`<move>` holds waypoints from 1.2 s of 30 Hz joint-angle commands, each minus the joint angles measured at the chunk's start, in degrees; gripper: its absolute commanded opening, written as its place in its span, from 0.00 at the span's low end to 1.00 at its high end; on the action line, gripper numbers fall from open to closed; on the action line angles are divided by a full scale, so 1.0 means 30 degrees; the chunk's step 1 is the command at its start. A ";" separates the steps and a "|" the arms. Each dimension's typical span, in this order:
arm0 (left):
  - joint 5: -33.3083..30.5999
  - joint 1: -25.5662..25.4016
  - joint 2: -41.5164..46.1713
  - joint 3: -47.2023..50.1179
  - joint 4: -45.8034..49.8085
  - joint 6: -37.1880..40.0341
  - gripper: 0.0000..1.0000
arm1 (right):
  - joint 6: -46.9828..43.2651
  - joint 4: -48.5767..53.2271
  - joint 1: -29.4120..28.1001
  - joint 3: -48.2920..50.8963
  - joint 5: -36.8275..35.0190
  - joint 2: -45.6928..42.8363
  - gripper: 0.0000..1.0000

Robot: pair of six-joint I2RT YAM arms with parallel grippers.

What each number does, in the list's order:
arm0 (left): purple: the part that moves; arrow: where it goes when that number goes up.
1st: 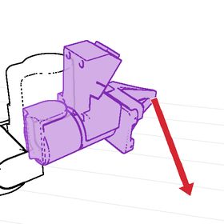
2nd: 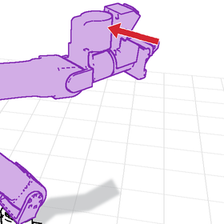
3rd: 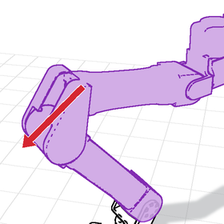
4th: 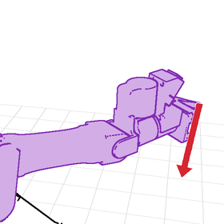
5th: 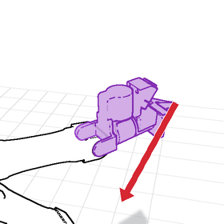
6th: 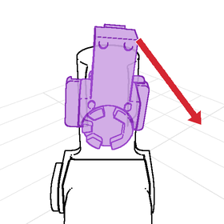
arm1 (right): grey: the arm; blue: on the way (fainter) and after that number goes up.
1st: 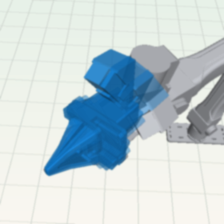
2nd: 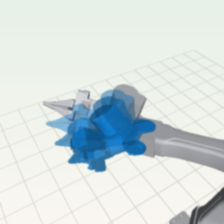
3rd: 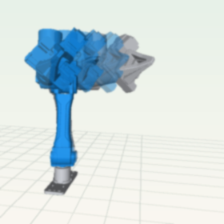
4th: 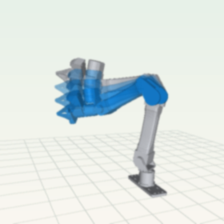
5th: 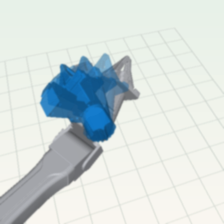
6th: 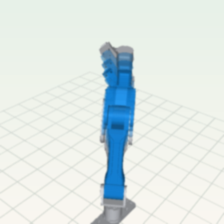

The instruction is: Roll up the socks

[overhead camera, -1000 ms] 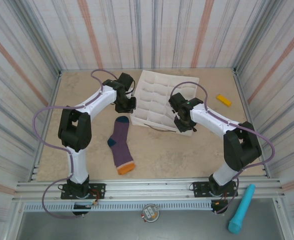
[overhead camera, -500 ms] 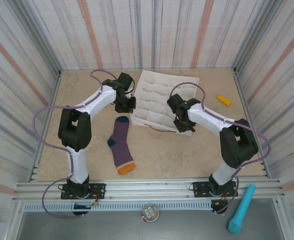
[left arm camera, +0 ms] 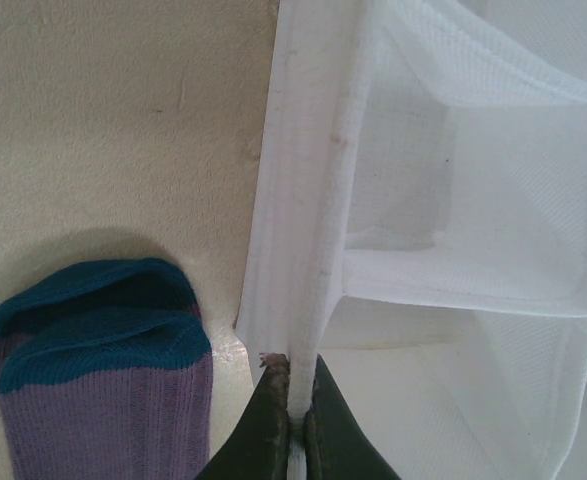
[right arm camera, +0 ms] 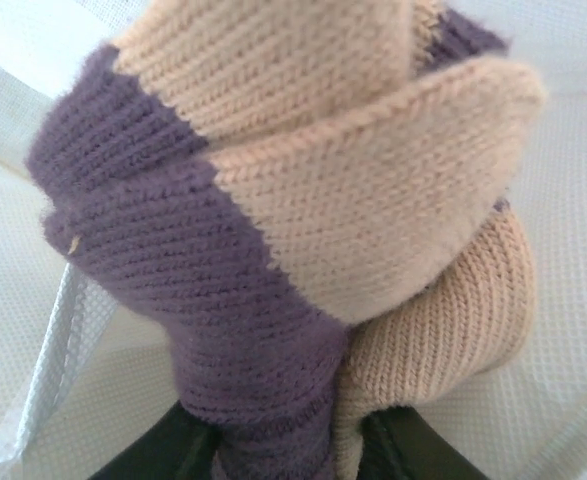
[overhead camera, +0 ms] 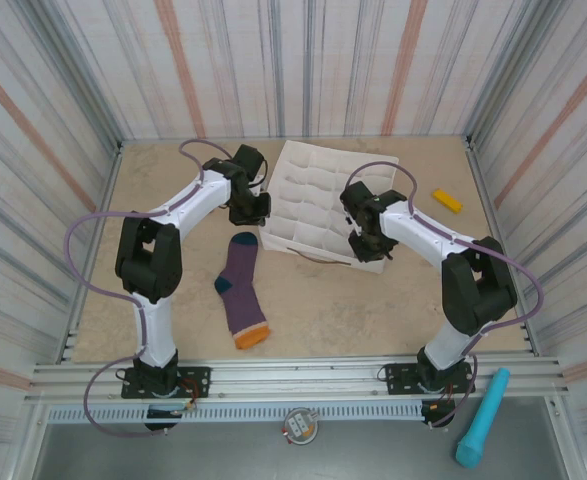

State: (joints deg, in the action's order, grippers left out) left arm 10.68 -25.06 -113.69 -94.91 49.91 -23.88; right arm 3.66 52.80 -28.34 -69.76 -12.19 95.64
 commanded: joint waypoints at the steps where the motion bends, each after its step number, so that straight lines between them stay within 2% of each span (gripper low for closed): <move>1: 0.0126 0.0238 -0.0256 -0.0530 0.0268 -0.0654 0.00 | 0.0178 0.2131 0.0114 -0.0206 0.1668 0.0086 0.38; 3: 0.0132 0.0239 -0.0248 -0.0530 0.0270 -0.0654 0.00 | 0.0235 0.2405 0.0266 -0.0467 0.1989 0.0054 0.42; 8: 0.0188 0.0230 -0.0281 -0.0574 0.0268 -0.0709 0.00 | 0.0357 0.2745 0.0449 -0.0887 0.2316 -0.0043 0.44; 18: 0.0228 0.0241 -0.0337 -0.0647 0.0328 -0.0827 0.00 | 0.1093 0.3662 0.0656 -0.1643 0.2440 -0.0292 0.40; 21: 0.0442 0.0285 -0.0399 -0.0677 0.0279 -0.0982 0.00 | 0.1168 0.3508 0.0663 -0.1443 0.2439 -0.0563 0.24; 23: 0.0592 0.0276 -0.0439 -0.0677 0.0219 -0.1080 0.00 | 0.1196 0.3423 0.0690 -0.1314 0.2371 -0.0573 0.22; 26: 0.0816 0.0282 -0.0453 -0.0651 0.0127 -0.1224 0.00 | 0.1295 0.3354 0.0671 -0.1189 0.2419 -0.0259 0.10; 30: 0.0972 0.0271 -0.0453 -0.0559 0.0044 -0.1472 0.00 | 0.1544 0.2764 0.0499 -0.0680 0.2146 0.0145 0.01; 32: 0.1181 0.0318 -0.0482 -0.0502 -0.0052 -0.1631 0.00 | 0.1809 0.2161 0.0326 -0.0156 0.1779 0.0267 0.00; 36: 0.1502 0.0381 -0.0512 -0.0505 -0.0118 -0.1820 0.00 | 0.2740 0.0538 0.0053 0.1127 0.0824 0.0340 0.10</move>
State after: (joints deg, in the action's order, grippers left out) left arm 12.93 -24.69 -113.95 -95.24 50.68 -25.85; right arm 8.34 55.83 -27.16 -69.80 -8.01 95.46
